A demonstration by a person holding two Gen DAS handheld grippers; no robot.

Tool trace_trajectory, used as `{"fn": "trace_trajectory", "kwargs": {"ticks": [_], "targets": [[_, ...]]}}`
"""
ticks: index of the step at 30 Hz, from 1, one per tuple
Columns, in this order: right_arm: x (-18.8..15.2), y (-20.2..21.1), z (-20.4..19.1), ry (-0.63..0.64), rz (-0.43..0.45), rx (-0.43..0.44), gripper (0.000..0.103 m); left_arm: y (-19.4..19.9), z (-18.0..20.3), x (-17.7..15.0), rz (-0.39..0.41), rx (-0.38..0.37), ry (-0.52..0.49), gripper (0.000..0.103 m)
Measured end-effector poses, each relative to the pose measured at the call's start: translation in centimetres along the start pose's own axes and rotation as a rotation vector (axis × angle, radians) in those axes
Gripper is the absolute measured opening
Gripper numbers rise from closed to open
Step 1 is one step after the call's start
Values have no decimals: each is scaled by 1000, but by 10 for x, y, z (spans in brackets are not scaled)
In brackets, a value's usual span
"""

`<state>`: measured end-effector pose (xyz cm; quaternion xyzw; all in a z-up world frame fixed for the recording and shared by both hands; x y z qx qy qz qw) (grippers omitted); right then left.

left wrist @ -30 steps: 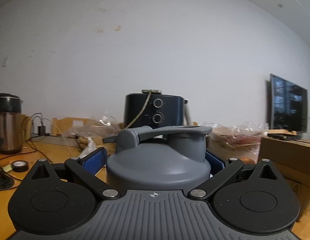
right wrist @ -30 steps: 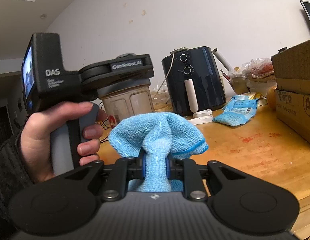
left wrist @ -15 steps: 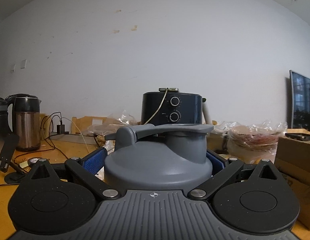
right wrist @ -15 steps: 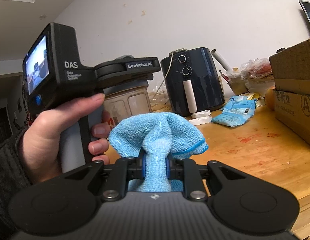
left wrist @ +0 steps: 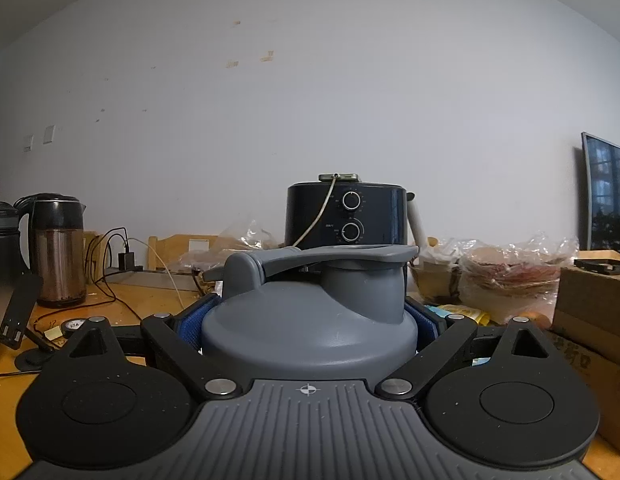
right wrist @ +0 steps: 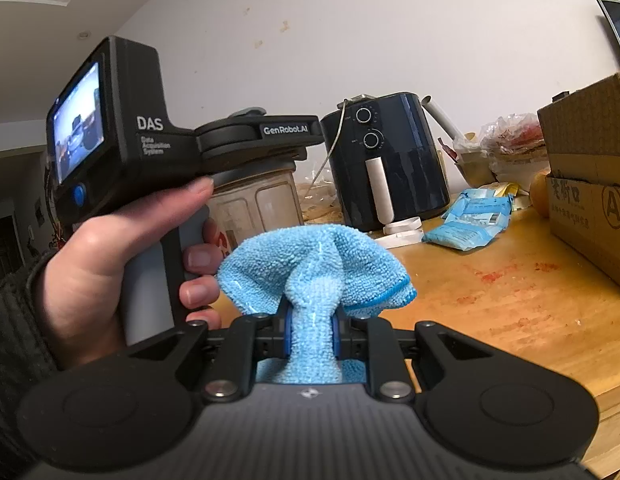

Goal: Clean container

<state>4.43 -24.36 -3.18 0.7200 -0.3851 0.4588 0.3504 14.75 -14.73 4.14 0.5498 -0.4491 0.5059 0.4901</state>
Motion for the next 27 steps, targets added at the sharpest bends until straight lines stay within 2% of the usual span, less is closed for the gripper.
{"fn": "trace_trajectory", "kwargs": {"ticks": [5, 11, 27], "targets": [[0, 0, -1, -1, -1, 1, 15, 0, -1, 0, 2, -10, -6, 95], [0, 0, -1, -3, -1, 2, 15, -2, -5, 1, -10, -56, -16, 95], [-1, -2, -2, -1, -8, 8, 16, -6, -17, -2, -8, -284, -31, 95]]}}
Point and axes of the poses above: each gripper's, at about its wrist camera, not at the fingertips, and y roughly against the way its jaws point, z to its right, x to its top, the point moved 6 cm from there along -y, roughly the way its jaws point, and after that the axes turned 5 degrees about x, right-handed, at the moved point
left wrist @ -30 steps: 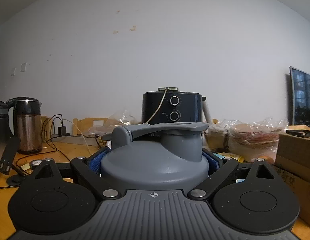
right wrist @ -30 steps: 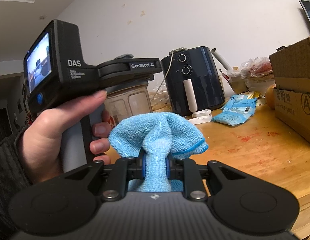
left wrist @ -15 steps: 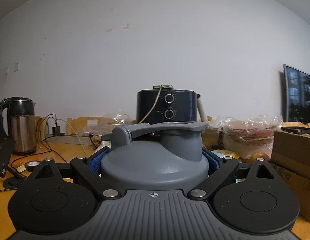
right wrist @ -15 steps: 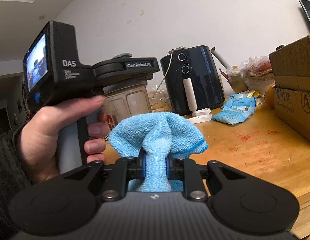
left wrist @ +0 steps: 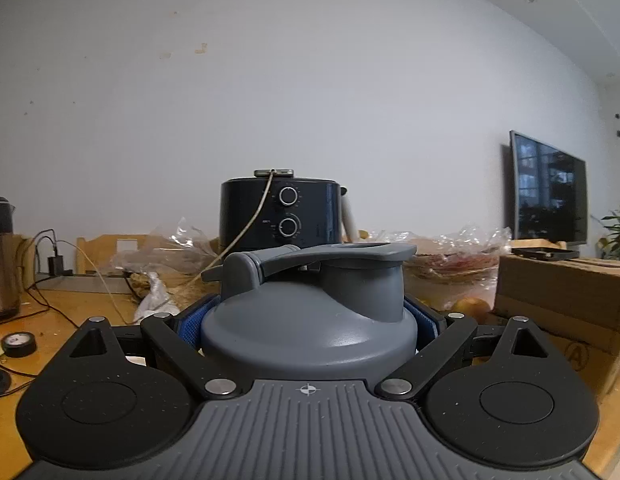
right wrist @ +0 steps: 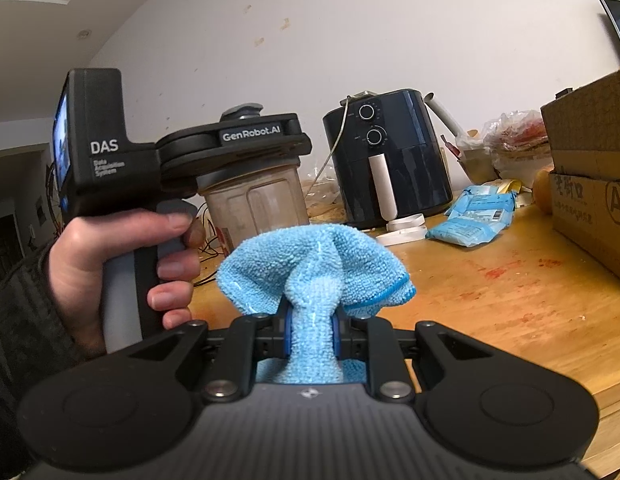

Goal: Clean container

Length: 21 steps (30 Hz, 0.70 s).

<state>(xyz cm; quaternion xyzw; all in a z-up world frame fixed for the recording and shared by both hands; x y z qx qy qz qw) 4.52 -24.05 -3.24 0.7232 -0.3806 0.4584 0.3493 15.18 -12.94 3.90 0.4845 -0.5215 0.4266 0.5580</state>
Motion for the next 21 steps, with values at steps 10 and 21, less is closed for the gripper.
{"fn": "trace_trajectory", "kwargs": {"ticks": [10, 21], "targets": [[0, -3, -2, 3, -3, 5, 16, -2, -6, -2, 8, -175, -17, 95], [-1, -4, -3, 7, -4, 11, 16, -7, -12, -5, -5, -353, -36, 95]]}}
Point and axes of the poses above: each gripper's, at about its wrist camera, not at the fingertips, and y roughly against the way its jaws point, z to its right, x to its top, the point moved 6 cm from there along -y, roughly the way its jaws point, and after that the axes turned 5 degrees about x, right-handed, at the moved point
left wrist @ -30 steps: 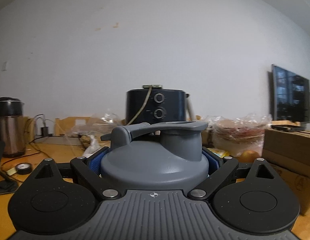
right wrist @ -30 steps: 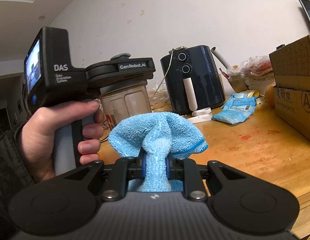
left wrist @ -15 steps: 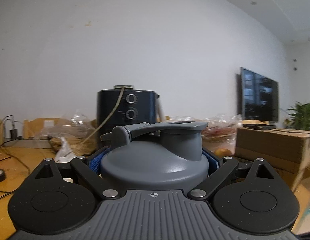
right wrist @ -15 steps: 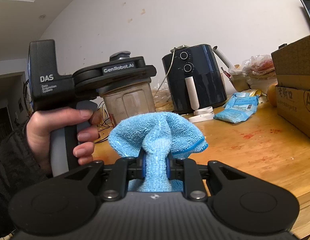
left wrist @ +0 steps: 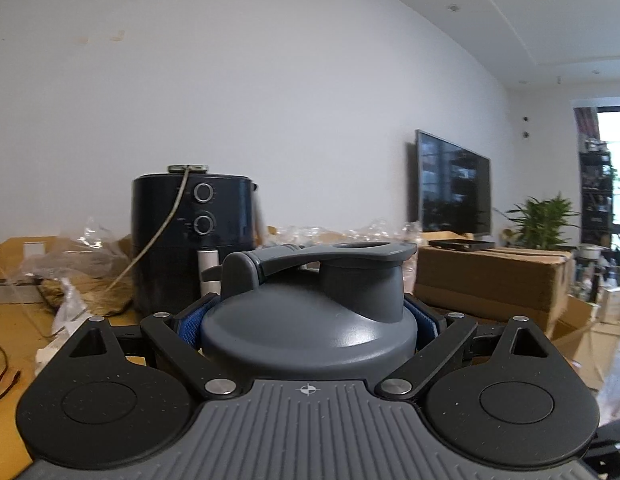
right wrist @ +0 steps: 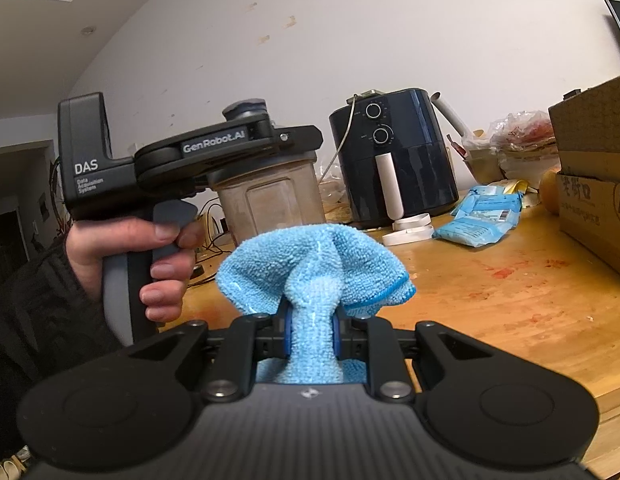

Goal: Clean container

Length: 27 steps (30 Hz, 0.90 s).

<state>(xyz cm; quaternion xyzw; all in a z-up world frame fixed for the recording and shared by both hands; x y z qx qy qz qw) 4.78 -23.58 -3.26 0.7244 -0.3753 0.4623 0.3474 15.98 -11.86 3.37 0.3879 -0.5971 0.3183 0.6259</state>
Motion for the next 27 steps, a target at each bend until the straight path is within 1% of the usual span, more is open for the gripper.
{"fn": "trace_trajectory", "kwargs": {"ticks": [8, 14, 20, 27], "targets": [[0, 1, 0, 1, 2, 3, 16, -4, -5, -2, -4, -132, -14, 95], [0, 1, 0, 1, 3, 6, 16, -7, -7, -5, -2, -199, -65, 95], [0, 1, -1, 2, 2, 10, 16, -8, -7, -5, -7, -208, -62, 95], [0, 2, -1, 3, 1, 10, 16, -7, -8, -6, 11, -204, -54, 95]]}}
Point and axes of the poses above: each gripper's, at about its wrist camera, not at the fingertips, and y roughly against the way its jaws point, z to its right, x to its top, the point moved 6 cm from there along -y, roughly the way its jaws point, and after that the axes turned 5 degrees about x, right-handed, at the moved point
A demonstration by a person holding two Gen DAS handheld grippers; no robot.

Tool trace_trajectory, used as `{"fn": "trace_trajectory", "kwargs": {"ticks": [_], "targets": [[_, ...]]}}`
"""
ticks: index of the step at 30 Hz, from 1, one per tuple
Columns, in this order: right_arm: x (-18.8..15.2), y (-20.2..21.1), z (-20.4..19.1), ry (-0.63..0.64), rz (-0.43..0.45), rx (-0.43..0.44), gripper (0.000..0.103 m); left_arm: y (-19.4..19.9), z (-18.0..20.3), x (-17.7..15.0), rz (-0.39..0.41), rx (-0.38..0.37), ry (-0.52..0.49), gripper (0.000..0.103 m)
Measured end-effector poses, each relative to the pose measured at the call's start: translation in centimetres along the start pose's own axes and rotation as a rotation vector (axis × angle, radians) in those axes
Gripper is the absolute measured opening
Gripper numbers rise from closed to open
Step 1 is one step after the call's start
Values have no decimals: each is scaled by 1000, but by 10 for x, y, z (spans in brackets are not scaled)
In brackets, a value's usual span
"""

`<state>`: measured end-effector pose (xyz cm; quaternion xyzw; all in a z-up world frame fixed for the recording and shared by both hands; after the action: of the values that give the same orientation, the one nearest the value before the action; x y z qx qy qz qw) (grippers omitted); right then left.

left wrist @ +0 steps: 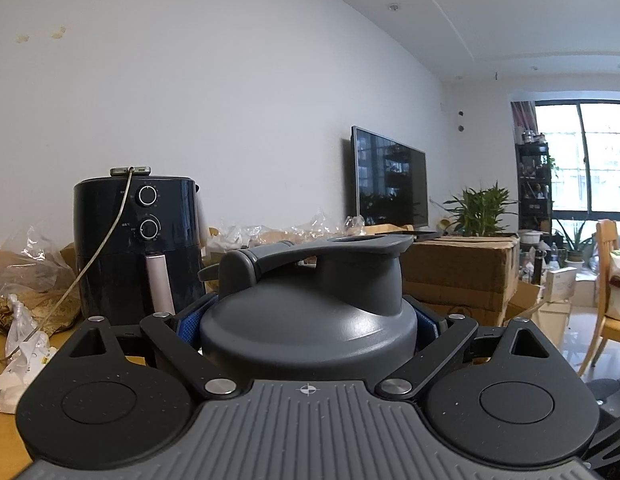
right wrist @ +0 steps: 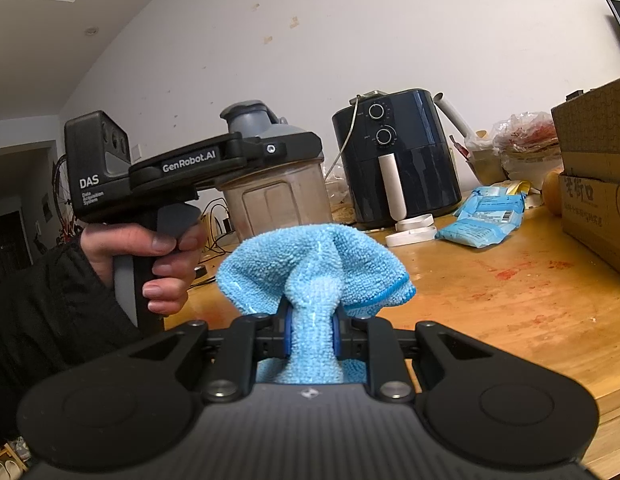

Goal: Clean container

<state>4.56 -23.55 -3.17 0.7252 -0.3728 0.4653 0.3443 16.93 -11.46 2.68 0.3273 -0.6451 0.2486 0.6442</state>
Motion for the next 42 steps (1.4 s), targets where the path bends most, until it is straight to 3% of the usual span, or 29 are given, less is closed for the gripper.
{"fn": "trace_trajectory", "kwargs": {"ticks": [23, 42], "targets": [[-1, 0, -1, -4, -4, -2, 16, -2, -6, -1, -19, 3, 63, 95], [-3, -2, -1, -4, -7, 1, 16, 4, 0, 5, 9, 34, 52, 96]]}}
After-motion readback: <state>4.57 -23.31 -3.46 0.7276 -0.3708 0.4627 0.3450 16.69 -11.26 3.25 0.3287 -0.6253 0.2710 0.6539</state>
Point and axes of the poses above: each gripper's, at about its wrist camera, not at the fingertips, and y roughly against the way its jaws point, z to its right, x to its top, the point moved 6 cm from there along -y, roughly the way its jaws point, and after that the axes turned 5 degrees about x, right-handed, at the moved point
